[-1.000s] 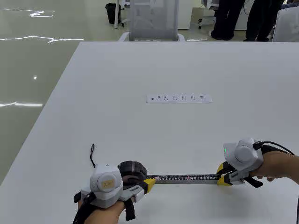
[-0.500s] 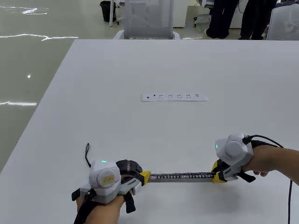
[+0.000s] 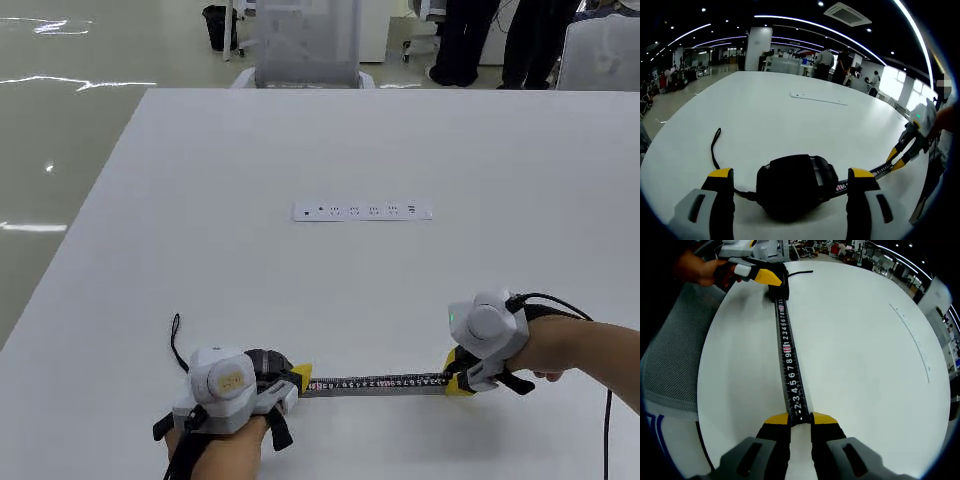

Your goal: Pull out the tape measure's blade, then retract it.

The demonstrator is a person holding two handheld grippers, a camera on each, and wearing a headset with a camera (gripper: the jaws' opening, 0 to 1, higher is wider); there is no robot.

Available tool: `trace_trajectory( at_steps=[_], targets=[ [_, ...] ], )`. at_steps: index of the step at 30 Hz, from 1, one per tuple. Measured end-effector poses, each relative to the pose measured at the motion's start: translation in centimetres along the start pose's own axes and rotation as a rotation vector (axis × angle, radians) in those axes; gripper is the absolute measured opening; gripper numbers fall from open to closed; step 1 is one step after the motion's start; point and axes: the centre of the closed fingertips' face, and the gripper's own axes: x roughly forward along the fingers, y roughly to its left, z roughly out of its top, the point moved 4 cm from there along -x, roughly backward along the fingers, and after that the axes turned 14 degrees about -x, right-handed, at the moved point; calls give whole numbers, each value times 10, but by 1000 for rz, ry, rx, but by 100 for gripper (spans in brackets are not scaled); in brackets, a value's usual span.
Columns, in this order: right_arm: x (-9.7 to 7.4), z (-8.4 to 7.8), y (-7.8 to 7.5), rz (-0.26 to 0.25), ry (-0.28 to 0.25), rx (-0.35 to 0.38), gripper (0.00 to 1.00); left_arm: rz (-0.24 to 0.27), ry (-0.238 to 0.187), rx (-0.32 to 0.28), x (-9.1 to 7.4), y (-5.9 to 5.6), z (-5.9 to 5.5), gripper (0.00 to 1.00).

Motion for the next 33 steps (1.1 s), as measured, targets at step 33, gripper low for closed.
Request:
trace_trajectory(
  at_steps=[33],
  targets=[
    [0,-1,0,-2,-3,14,13,24,25,90,8,-8,-5,65]
  ],
)
